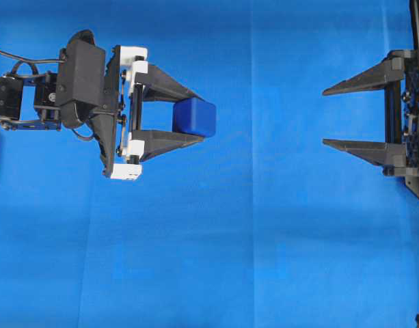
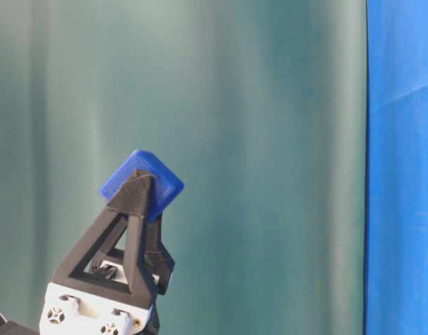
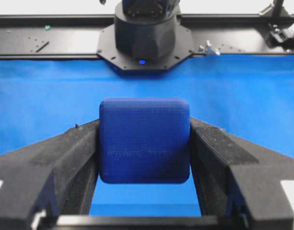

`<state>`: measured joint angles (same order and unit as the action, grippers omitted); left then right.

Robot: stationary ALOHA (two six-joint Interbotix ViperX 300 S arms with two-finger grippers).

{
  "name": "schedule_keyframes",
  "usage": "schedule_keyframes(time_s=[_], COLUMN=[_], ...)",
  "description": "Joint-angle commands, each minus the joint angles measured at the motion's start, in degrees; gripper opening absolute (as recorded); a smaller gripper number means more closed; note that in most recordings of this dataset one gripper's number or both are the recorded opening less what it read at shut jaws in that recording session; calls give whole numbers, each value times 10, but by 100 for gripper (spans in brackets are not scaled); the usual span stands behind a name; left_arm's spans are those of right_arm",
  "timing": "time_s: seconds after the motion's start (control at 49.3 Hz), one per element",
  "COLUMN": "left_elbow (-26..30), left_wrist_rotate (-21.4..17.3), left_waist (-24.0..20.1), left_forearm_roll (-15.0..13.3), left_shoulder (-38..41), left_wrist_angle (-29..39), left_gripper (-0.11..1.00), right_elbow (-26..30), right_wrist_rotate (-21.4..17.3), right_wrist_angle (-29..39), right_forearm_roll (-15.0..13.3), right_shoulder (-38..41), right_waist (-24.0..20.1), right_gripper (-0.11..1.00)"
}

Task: Handover the blue block to the right arm after grasping it with the left arm, then place it in the designated position.
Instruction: 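Open the right gripper and move it toward the held cube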

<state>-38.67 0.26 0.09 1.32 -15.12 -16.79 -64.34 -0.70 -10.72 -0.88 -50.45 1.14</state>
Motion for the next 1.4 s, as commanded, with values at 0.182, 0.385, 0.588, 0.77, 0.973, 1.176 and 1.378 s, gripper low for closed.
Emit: schedule_keyframes(time_s=[0.182, 0.385, 0.588, 0.77, 0.973, 1.176, 1.378], left_elbow=[7, 7, 6, 6, 7, 7, 9], left_wrist_rotate=[3, 4, 5, 5, 5, 6, 6], left_waist=[1, 1, 1, 1, 1, 1, 1], left_forearm_roll=[-2, -2, -3, -3, -2, -4, -3], left_shoulder=[-12, -12, -12, -12, -12, -12, -11], left_wrist_angle=[-8, -10, -10, -10, -10, -11, -10], left_gripper=[49, 49, 49, 49, 49, 49, 49], right_elbow=[32, 41, 44, 43, 43, 44, 43], right_wrist_rotate=[60, 153, 243, 315, 364, 370, 370], right_wrist_angle=[14, 14, 13, 17, 16, 15, 16], right_forearm_roll=[-88, -178, -248, -305, -357, -378, -379], right_shoulder=[-4, -11, -18, -14, -12, -12, -11], right_waist=[1, 1, 0, 0, 0, 0, 0], right_gripper=[96, 95, 95, 95, 95, 95, 95])
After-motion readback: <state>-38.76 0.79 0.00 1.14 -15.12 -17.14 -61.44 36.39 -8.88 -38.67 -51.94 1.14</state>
